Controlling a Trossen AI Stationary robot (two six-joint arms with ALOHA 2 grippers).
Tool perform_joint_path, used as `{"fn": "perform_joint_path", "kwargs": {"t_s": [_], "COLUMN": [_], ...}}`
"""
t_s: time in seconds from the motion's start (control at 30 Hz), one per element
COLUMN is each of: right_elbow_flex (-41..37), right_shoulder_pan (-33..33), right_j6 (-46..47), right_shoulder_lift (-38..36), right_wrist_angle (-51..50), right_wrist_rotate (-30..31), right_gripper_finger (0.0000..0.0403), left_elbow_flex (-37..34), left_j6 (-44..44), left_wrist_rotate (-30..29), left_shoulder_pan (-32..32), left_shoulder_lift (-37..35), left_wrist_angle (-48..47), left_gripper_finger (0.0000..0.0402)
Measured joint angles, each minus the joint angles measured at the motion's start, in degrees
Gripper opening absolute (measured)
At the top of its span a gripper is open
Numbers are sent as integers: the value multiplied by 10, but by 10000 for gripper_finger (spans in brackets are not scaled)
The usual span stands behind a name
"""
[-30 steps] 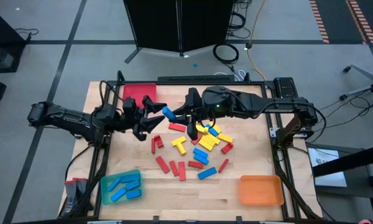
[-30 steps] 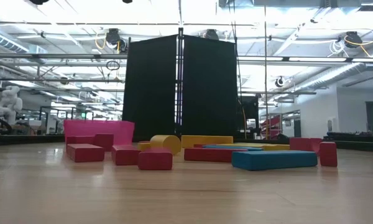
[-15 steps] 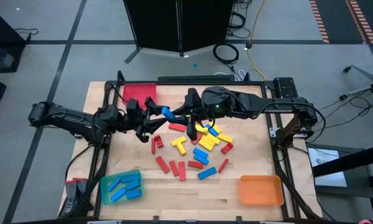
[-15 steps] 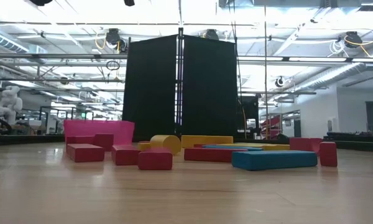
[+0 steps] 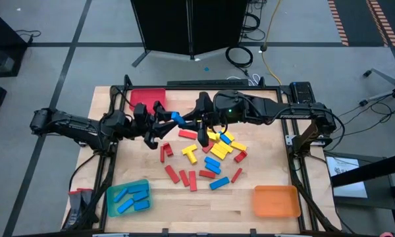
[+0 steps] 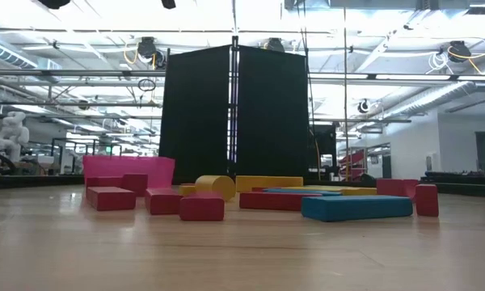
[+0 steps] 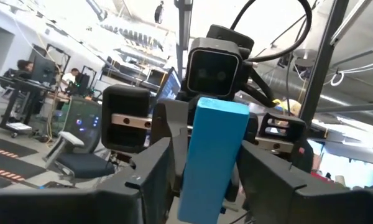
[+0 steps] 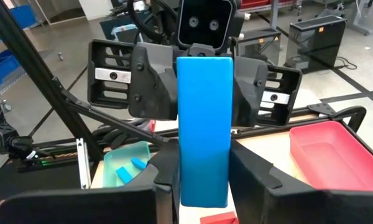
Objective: Sort blocks
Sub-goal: Put the blue block into the green bin
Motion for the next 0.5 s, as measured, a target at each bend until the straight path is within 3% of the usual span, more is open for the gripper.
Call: {"fn": "perform_joint_path", "kwargs": {"t_s": [0.3, 0.5], "right_elbow_flex": [0, 0], "right_shoulder_pan": [0, 0], "right_j6": [2, 6], "right_shoulder_lift": [0, 0], "right_wrist_angle": [-2, -2], "right_wrist_rotate": [-3, -2], "right_gripper_finger": [81, 81], "left_elbow_flex": [0, 0], "left_j6": [0, 2], "left_wrist_rotate": [10, 4], "left_shoulder_pan": [0, 0], "left_shoulder_lift": [0, 0], "left_wrist_angle": [1, 0], "left_gripper_finger": [130, 120]}}
